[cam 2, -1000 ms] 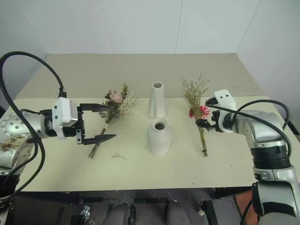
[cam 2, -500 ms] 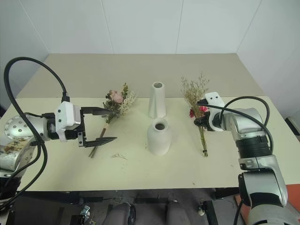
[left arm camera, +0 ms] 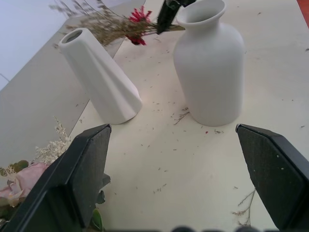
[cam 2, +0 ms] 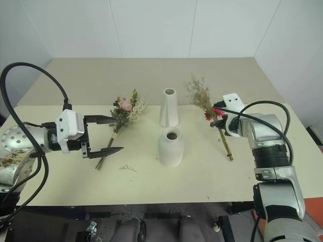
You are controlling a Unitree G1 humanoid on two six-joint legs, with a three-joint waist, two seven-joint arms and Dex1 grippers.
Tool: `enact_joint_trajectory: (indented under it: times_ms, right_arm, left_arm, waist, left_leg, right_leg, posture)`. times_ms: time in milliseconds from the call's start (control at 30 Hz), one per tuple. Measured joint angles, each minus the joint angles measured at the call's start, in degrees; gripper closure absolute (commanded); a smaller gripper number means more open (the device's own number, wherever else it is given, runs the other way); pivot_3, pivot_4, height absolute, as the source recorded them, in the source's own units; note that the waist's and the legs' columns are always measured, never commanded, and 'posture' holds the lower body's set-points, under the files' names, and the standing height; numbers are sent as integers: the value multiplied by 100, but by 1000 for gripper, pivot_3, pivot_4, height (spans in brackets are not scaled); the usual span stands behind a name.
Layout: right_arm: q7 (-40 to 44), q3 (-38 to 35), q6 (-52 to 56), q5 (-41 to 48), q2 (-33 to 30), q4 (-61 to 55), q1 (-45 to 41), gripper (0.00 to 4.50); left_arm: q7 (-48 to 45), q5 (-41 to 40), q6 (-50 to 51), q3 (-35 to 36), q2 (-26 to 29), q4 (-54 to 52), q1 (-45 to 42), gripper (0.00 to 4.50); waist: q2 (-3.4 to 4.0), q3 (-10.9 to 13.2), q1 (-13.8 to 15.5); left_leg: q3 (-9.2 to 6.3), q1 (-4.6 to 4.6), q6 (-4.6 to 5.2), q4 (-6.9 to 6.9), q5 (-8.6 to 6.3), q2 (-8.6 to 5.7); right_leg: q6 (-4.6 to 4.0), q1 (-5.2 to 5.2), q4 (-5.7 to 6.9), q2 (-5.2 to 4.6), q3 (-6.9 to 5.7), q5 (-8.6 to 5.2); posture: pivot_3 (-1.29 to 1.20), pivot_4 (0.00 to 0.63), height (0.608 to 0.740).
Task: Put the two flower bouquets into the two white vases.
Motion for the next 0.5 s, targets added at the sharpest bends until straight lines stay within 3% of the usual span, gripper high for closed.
enact_joint_trajectory:
  times_ms: [133, 300, 500]
  right_arm:
    - [-681, -553, -1914, -117, 525, 68, -396, 4482]
    - [-413, -1454, -4124, 732, 1453, 672, -1658, 4482]
    - [178, -1939, -4982, 1591, 2128, 1416, -2076, 4482]
  left_arm:
    - [-46, 16, -15, 1, 2, 44, -40, 0]
    - [-67, 42, -24, -11, -2, 123, -83, 0]
    - [-55, 42, -16, 82, 70, 111, 5, 0]
  waist:
    - [2, 1, -52]
    - [3, 2, -144]
    - [3, 2, -129]
  left_leg:
    - [0, -5, 0, -3, 0, 0]
    - [-2, -1, 0, -9, 0, 7]
    - [-2, 12, -1, -8, 1, 6]
  right_leg:
    - [0, -10, 3, -1, 1, 0]
    - [-3, -8, 30, 3, -2, 2]
    - [-3, 7, 30, -1, -4, 3]
  posture:
    - [0, 150, 740]
    - [0, 150, 740]
    - [0, 150, 740]
